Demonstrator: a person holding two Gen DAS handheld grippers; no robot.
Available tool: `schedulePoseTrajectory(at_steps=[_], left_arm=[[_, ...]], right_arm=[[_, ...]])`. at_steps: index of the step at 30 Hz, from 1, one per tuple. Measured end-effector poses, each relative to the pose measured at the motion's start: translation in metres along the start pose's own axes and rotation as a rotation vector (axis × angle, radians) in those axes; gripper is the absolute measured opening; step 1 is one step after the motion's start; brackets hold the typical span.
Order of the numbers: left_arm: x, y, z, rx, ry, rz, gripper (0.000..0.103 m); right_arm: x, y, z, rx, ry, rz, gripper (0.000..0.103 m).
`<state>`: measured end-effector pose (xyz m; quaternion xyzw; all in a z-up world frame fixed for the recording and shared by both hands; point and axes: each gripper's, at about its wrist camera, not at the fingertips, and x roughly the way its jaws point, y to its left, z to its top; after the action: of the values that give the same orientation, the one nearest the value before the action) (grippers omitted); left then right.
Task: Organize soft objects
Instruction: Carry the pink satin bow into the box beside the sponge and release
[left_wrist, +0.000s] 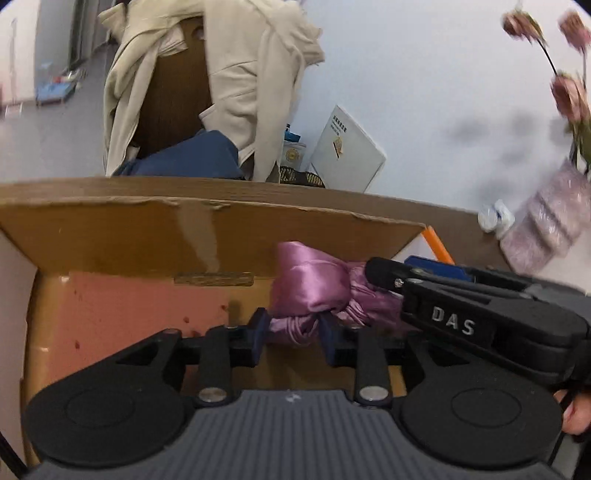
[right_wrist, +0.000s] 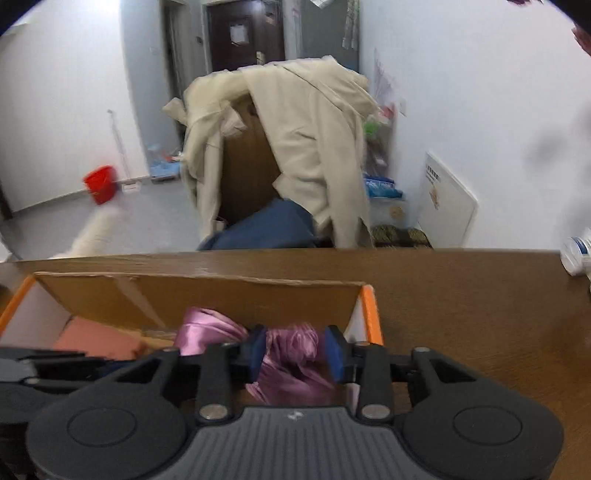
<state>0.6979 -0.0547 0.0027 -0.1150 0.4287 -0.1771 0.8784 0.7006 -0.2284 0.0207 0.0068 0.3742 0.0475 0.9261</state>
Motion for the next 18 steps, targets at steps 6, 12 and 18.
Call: schedulePoseTrajectory(at_steps=[6,12,18], left_arm=[[-0.016,0.007,-0.002,-0.053,-0.075,0.063,0.055],[-0.084,-0.016,0.001,0.034,-0.178,0.103,0.066],[-0.199,-0.041,-0.027,0.084,-0.319,0.133,0.078]], right_arm=[[-0.006,-0.001,-0.003,0.003,-0.033,0.001,0.048],[-0.06,-0.007,0.003,0.033,-0.092,0.096,0.054],[-0.171,0.003,0.01,-0.025,-0.18,0.143,0.071]])
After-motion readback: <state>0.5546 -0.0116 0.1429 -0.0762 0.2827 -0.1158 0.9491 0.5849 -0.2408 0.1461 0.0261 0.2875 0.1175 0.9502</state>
